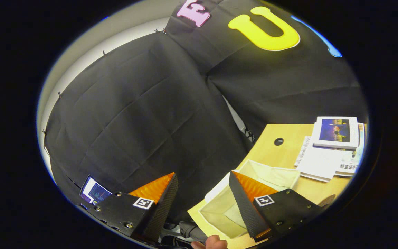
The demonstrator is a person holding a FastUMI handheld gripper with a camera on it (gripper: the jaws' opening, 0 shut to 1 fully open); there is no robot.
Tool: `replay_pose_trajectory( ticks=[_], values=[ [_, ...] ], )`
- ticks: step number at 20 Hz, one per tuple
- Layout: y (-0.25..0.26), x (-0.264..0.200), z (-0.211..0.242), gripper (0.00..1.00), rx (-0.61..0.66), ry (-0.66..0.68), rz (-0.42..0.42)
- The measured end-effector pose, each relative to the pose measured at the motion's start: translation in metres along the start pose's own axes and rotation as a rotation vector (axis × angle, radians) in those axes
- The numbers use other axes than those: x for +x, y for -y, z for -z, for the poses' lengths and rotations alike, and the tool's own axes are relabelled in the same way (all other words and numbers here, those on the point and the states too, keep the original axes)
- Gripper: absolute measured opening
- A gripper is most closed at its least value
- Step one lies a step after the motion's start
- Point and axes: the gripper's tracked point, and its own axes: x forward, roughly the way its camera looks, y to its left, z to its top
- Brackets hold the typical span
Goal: Open the storage box then place both shoes into the box .Put the left shoe in first, then the right shoe, with the right side of both shoes facing outward in a uniform manner.
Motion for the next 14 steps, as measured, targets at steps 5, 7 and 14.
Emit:
replay_pose_trajectory(
  ticks=[5, 7, 14],
  values=[
    [0.051, -0.055, 0.007, 0.91, -0.05, 0.041, 0.147],
    [0.07, -0.077, 0.007, 0.91, -0.057, 0.072, 0.212],
    [0.137, -0.146, 0.034, 0.91, -0.058, 0.122, 0.437]
  ],
)
